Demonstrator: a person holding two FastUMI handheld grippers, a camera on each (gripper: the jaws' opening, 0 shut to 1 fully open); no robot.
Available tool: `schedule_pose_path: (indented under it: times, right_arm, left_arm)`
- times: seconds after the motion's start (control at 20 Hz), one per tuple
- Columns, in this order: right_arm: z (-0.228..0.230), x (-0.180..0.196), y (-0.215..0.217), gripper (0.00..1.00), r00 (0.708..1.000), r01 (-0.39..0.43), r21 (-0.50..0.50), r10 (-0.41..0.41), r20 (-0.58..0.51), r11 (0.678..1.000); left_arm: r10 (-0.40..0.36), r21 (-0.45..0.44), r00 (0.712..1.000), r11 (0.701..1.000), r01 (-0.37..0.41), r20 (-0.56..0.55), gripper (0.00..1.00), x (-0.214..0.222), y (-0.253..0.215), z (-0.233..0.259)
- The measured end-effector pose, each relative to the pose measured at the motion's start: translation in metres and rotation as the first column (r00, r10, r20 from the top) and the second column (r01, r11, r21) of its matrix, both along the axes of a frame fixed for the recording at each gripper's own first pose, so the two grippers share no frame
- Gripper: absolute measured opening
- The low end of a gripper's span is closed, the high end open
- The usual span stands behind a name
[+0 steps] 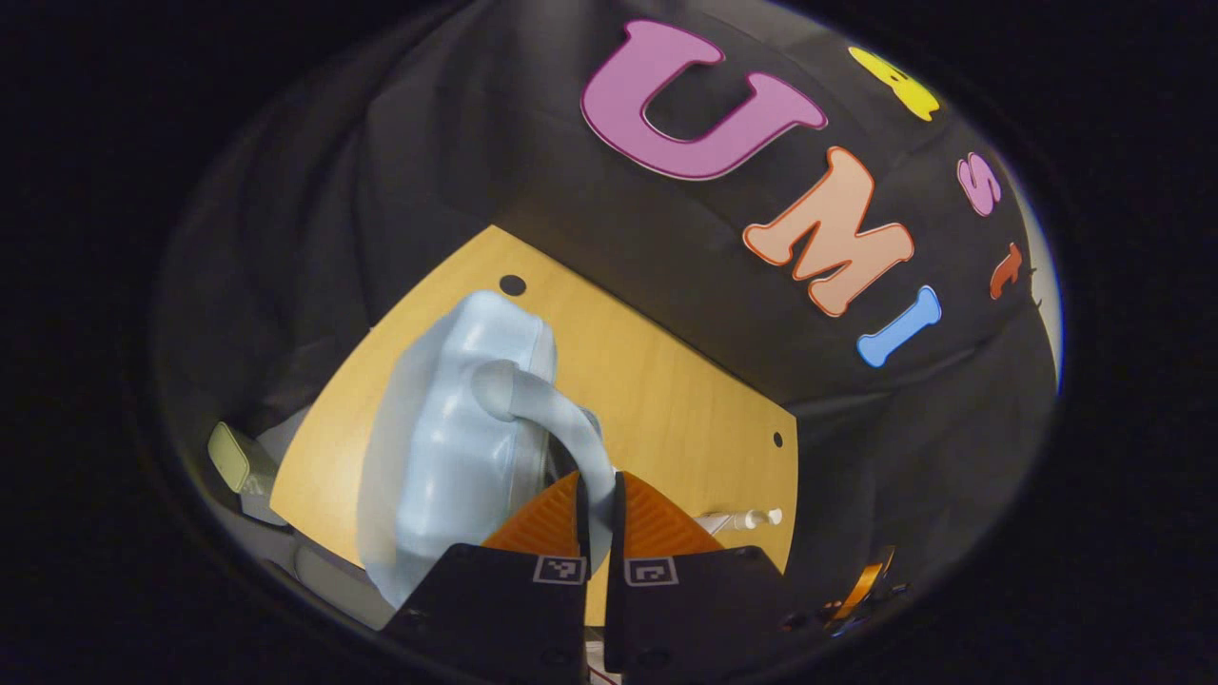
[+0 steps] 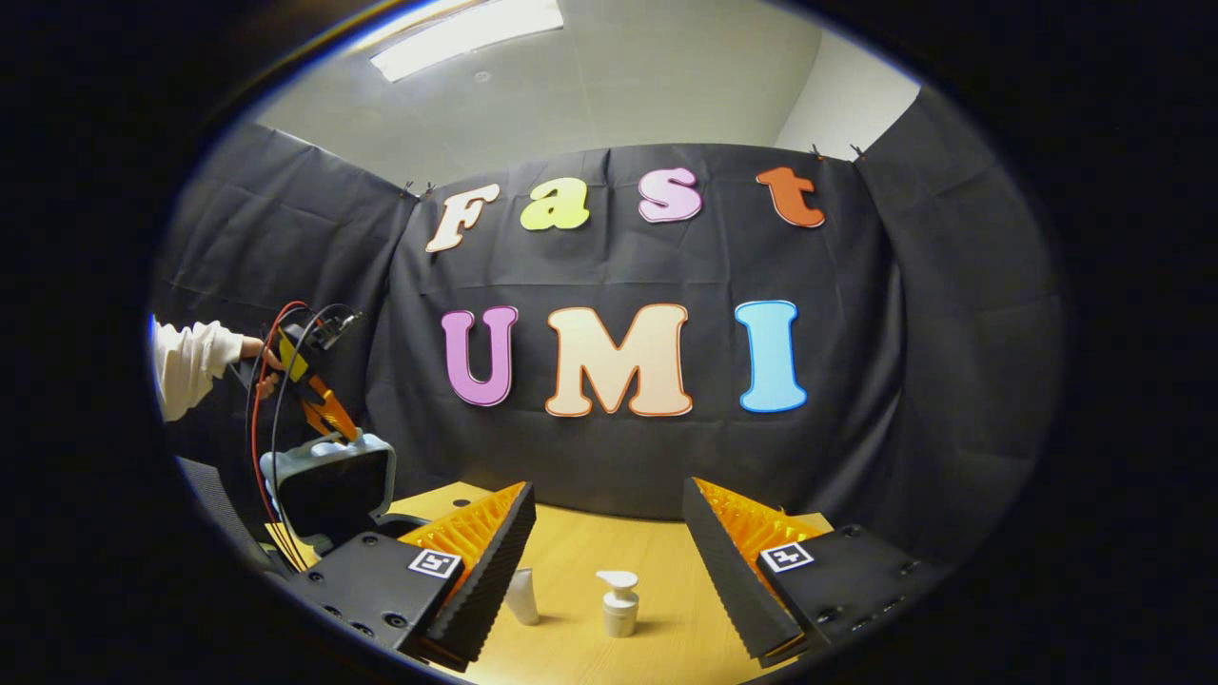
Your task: First open the suitcase, pack the skin care products into it, and then close the suitcase.
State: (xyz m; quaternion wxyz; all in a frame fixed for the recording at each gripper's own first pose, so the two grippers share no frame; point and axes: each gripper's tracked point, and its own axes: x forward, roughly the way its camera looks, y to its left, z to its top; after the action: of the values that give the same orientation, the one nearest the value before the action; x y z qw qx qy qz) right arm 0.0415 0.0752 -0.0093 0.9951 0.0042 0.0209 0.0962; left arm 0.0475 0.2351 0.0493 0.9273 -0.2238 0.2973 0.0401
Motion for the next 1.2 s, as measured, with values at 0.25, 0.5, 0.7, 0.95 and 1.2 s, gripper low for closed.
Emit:
schedule_pose_path:
  times: [0.25,0.5,0.7,0.95,1.2]
  right_arm:
    - [0.004,-0.002,0.018,0.96,1.0,-0.011,-0.006,0.011,-0.006,1.0]
    - [0.016,-0.009,0.033,0.98,1.0,-0.008,-0.023,0.008,0.017,1.0]
    - [0.014,-0.012,0.041,0.98,1.0,-0.005,-0.027,0.005,0.012,1.0]
    - [0.007,-0.012,0.046,1.0,1.0,0.005,-0.042,-0.006,-0.013,0.999]
    - [0.009,-0.016,0.057,1.0,1.0,-0.009,-0.013,0.009,-0.004,1.0]
  left_arm:
    - [0.007,0.006,0.999,1.0,-0.008,0.054,0.0,-0.042,0.075,0.01]
    - [0.044,0.04,0.996,0.998,-0.047,0.082,0.0,-0.072,0.144,-0.013]
    - [0.139,0.072,0.988,0.987,-0.144,0.074,0.0,-0.103,0.206,-0.054]
    - [0.236,-0.039,0.958,0.972,-0.233,0.162,0.01,-0.134,0.248,-0.11]
    - [0.291,-0.126,0.949,0.953,-0.276,0.122,0.0,-0.153,0.266,-0.188]
